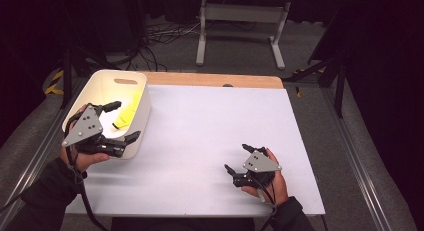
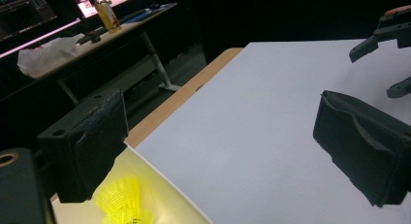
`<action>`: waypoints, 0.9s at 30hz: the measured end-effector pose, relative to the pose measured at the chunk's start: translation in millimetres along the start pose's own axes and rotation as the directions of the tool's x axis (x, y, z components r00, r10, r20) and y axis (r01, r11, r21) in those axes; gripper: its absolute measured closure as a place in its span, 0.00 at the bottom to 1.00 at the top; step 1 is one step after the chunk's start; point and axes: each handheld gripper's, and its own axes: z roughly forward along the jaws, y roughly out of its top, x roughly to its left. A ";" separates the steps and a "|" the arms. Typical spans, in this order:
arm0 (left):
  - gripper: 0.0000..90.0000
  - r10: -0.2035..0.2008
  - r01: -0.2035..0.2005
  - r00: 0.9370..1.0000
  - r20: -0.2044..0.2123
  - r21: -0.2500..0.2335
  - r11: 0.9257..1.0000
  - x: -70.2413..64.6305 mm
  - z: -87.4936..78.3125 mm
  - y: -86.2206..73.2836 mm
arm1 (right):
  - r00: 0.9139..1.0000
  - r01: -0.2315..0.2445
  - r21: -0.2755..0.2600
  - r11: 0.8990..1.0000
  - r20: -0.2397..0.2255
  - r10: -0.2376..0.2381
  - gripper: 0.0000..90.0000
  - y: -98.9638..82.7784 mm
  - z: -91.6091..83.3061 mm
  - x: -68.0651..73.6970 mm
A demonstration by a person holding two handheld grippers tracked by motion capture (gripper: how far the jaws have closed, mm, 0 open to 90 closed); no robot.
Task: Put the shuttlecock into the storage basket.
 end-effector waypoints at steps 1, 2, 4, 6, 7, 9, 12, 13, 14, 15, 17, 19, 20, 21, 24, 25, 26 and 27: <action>0.07 0.002 -0.002 1.000 0.003 -0.005 1.000 -1.2 0.1 0.1 | 1.000 0.000 0.000 1.000 0.000 0.000 0.18 0.0 0.0 0.0; 0.07 -0.001 0.001 1.000 0.007 -0.010 1.000 -2.3 0.1 0.2 | 1.000 0.001 0.000 1.000 0.000 -0.001 0.18 0.1 0.0 0.1; 0.07 -0.004 0.004 1.000 0.012 -0.014 1.000 -4.0 0.4 0.5 | 1.000 0.003 0.001 1.000 -0.003 -0.003 0.18 0.2 0.2 0.3; 0.07 -0.003 0.004 1.000 0.014 -0.016 1.000 -5.0 0.7 0.5 | 1.000 0.005 0.002 1.000 -0.003 -0.005 0.18 0.2 0.2 0.5; 0.07 -0.010 0.011 1.000 0.023 -0.022 1.000 -6.3 1.3 0.1 | 1.000 0.004 0.001 1.000 -0.004 -0.004 0.18 0.2 0.2 0.5; 0.07 -0.010 0.010 1.000 0.028 -0.024 1.000 -8.2 3.1 -0.7 | 1.000 0.004 0.002 1.000 -0.004 -0.004 0.18 0.3 0.2 0.6; 0.07 -0.007 0.007 1.000 0.028 -0.022 1.000 -10.1 5.0 -1.2 | 1.000 0.003 0.001 1.000 -0.006 -0.003 0.18 0.4 0.2 0.8; 0.07 0.000 0.000 0.999 0.034 -0.020 1.000 -12.5 6.5 -1.3 | 1.000 0.003 0.001 1.000 -0.006 -0.003 0.18 0.5 0.2 0.9; 0.07 0.013 -0.012 0.999 0.038 -0.019 1.000 -13.2 7.1 -1.1 | 1.000 0.004 0.001 1.000 -0.006 -0.004 0.18 0.7 0.1 1.2; 0.07 0.017 -0.016 0.999 0.048 -0.021 1.000 -16.8 8.9 -0.7 | 1.000 0.005 0.000 1.000 -0.006 -0.005 0.18 1.0 -0.1 1.4; 0.07 0.027 -0.025 0.998 0.055 -0.023 0.999 -20.0 11.0 -0.1 | 1.000 0.005 -0.001 1.000 -0.008 -0.005 0.18 1.4 -0.1 1.7; 0.07 0.033 -0.032 0.998 0.058 -0.022 0.999 -21.5 12.0 0.4 | 1.000 0.007 -0.001 1.000 -0.009 -0.007 0.18 1.6 -0.2 2.1; 0.07 0.030 -0.028 0.997 0.065 -0.025 0.999 -24.5 14.2 0.9 | 1.000 0.007 -0.001 1.000 -0.009 -0.007 0.18 1.7 -0.3 2.4; 0.07 0.037 -0.036 0.997 0.065 -0.026 0.999 -25.2 15.0 1.3 | 1.000 0.008 -0.002 1.000 -0.008 -0.008 0.18 1.7 -0.5 2.4; 0.07 0.035 -0.033 0.997 0.073 -0.029 0.999 -29.2 17.8 1.1 | 1.000 0.007 -0.006 1.000 -0.006 -0.007 0.18 2.0 -1.4 2.0; 0.07 0.034 -0.032 0.996 0.078 -0.030 0.999 -31.0 18.6 0.9 | 1.000 0.006 -0.008 1.000 -0.005 -0.006 0.18 2.2 -1.9 2.0; 0.07 0.034 -0.032 0.996 0.078 -0.030 0.999 -31.0 18.6 0.9 | 1.000 0.006 -0.011 1.000 -0.004 -0.006 0.18 2.4 -2.3 1.9; 0.07 0.042 -0.040 0.996 0.079 -0.032 0.999 -33.4 19.5 0.6 | 1.000 0.006 -0.015 1.000 -0.003 -0.006 0.18 2.6 -2.6 1.9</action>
